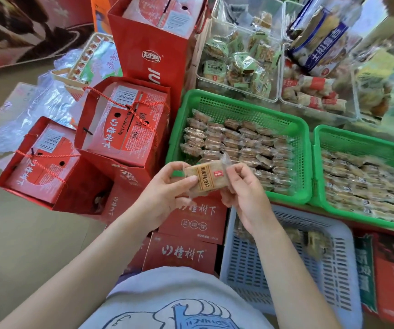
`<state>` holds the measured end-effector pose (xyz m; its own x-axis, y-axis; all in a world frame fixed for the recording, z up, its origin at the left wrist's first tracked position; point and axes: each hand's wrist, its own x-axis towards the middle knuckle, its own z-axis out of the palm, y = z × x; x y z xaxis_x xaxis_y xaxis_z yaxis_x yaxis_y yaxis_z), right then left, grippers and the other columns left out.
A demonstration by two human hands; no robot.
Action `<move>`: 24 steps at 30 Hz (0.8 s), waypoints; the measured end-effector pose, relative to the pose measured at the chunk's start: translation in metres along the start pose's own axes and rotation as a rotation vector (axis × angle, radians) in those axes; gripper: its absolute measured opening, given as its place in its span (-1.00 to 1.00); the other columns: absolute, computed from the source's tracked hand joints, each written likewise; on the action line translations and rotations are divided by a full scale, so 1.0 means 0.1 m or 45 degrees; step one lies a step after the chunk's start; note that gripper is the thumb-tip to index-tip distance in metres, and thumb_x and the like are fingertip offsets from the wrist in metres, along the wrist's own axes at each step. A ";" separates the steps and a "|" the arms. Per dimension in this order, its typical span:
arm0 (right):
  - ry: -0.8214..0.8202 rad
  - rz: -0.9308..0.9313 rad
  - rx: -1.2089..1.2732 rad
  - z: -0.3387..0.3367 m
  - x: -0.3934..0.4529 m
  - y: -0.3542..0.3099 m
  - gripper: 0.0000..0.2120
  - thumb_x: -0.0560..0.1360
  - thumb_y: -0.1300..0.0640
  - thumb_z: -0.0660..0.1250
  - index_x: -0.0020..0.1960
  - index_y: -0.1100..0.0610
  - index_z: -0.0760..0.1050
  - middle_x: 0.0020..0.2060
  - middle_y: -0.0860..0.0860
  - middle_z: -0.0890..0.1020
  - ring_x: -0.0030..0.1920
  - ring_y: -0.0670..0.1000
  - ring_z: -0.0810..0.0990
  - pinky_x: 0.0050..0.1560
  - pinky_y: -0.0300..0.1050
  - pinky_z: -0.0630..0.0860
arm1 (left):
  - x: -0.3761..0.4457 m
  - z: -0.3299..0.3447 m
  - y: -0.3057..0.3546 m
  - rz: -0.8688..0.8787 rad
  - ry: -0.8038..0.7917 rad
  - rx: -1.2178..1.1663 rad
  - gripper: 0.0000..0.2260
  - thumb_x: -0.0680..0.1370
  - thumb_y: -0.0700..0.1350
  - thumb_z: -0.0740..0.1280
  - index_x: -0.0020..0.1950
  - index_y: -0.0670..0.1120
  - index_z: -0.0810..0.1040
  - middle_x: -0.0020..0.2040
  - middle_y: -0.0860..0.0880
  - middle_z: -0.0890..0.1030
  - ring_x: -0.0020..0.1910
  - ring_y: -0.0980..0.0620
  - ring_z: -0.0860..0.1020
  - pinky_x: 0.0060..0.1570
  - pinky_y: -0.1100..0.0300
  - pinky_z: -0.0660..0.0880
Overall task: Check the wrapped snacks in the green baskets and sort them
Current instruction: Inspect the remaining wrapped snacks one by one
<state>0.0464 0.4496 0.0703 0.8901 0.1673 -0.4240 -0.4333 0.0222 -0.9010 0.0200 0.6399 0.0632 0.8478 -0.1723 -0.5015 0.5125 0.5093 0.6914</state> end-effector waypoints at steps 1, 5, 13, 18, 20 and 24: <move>-0.009 -0.009 0.011 0.00 -0.03 0.00 -0.83 0.67 0.07 0.20 -0.07 0.11 0.43 -0.32 -0.02 0.56 -0.37 -0.04 0.42 -0.36 -0.14 0.35 | -0.04 0.01 -0.02 -0.011 -0.025 -0.036 -0.70 0.48 -0.14 0.40 0.17 -0.12 0.45 0.09 -0.28 0.67 -0.07 -0.18 0.70 -0.32 0.20 0.61; -0.040 -0.023 -0.120 -0.07 -0.15 0.02 -0.78 0.70 0.12 0.15 -0.03 0.21 0.46 -0.19 0.12 0.59 -0.32 -0.05 0.48 -0.31 -0.18 0.40 | -0.12 -0.01 -0.11 -0.064 -0.061 -0.174 -0.81 0.55 -0.09 0.32 0.13 -0.09 0.50 0.08 -0.18 0.68 -0.08 -0.07 0.69 -0.33 0.22 0.59; -0.054 0.024 -0.327 -0.29 -0.45 0.13 -0.72 0.71 0.08 0.11 -0.05 0.14 0.52 -0.18 0.05 0.63 -0.21 0.01 0.52 -0.13 -0.08 0.44 | -0.18 -0.04 -0.24 -0.144 -0.085 -0.178 -0.73 0.54 -0.17 0.36 0.22 -0.21 0.59 0.09 -0.25 0.67 -0.09 -0.05 0.68 -0.28 0.21 0.63; 0.069 -0.053 -0.258 -0.29 -0.51 0.17 -0.79 0.70 0.20 0.12 -0.07 0.24 0.42 -0.33 0.01 0.58 -0.33 0.01 0.51 -0.28 -0.10 0.48 | -0.22 0.06 -0.25 -0.089 0.083 0.024 -0.67 0.46 -0.16 0.43 0.19 -0.23 0.57 0.10 -0.28 0.69 -0.03 -0.12 0.70 -0.19 0.12 0.67; 0.112 -0.094 -0.274 -0.28 -0.51 0.19 -0.81 0.70 0.21 0.14 -0.03 0.24 0.44 -0.25 0.10 0.62 -0.30 0.03 0.56 -0.29 -0.13 0.52 | -0.23 0.07 -0.29 -0.099 0.128 0.110 -0.79 0.53 -0.18 0.41 0.11 -0.25 0.59 0.07 -0.29 0.69 -0.06 -0.12 0.71 -0.25 0.17 0.67; 0.172 -0.110 -0.281 -0.30 -0.53 0.23 -0.82 0.68 0.19 0.20 -0.06 0.14 0.53 -0.13 0.18 0.66 -0.20 0.04 0.60 -0.20 -0.11 0.53 | -0.28 0.06 -0.30 -0.056 0.092 0.183 -0.91 0.63 -0.22 0.32 0.01 -0.24 0.56 -0.01 -0.23 0.71 -0.11 -0.06 0.71 -0.29 0.20 0.62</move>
<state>-0.0059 0.4113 0.0695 0.9397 0.0407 -0.3396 -0.3267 -0.1876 -0.9263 -0.0179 0.6242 0.0595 0.8148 -0.1278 -0.5655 0.5675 0.3757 0.7327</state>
